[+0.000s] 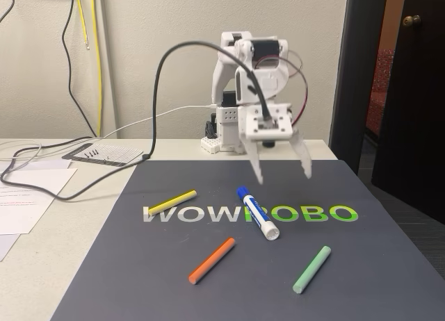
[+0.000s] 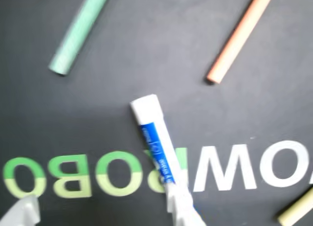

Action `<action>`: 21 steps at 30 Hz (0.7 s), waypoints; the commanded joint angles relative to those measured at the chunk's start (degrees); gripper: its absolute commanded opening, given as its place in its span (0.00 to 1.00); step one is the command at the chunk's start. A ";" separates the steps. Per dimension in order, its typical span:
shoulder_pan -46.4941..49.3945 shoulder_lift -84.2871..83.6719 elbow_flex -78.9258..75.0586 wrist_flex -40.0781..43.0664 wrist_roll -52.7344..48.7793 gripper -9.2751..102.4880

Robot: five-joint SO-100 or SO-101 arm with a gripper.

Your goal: Pick up the blue marker.

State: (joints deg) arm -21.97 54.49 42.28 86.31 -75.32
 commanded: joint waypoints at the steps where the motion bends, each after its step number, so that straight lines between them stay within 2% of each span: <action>1: 0.97 -15.38 -33.31 14.33 -1.67 0.39; 3: 1.41 -30.76 -60.82 21.62 -1.93 0.39; 21: 4.75 -36.47 -60.56 19.69 -7.21 0.39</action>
State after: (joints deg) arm -17.75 17.40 -15.91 105.03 -81.83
